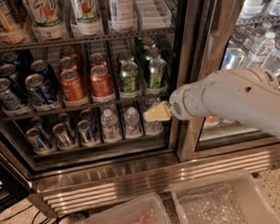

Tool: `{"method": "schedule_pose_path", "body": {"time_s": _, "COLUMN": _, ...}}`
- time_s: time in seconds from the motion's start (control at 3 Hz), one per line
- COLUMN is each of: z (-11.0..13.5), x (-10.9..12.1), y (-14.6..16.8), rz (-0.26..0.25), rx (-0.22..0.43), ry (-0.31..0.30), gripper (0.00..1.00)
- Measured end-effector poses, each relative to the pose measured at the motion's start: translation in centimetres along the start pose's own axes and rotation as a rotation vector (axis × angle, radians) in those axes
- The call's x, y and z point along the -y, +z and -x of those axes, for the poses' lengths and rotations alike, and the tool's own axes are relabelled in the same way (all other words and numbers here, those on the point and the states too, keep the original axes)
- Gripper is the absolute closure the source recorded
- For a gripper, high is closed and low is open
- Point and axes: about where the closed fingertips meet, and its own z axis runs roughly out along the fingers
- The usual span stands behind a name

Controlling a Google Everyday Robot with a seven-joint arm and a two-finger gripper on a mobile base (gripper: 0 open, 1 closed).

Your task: Pick green can from middle shelf of fridge

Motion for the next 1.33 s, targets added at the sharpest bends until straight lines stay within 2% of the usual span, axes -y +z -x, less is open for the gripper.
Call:
{"method": "schedule_pose_path", "body": {"time_s": 0.33, "z": 0.2, "x": 0.1, "y": 0.2, "rz": 0.002, "rx": 0.006, "ry": 0.009, "gripper": 0.20}}
{"method": "schedule_pose_path", "body": {"time_s": 0.67, "z": 2.0, "x": 0.8, "y": 0.9, "rz": 0.001, "rx": 0.032, "ry": 0.029, "gripper": 0.28}}
{"method": "schedule_pose_path", "body": {"time_s": 1.33, "z": 3.4, "x": 0.9, "y": 1.8, "rz": 0.005, "rx": 0.040, "ry": 0.029, "gripper": 0.33}}
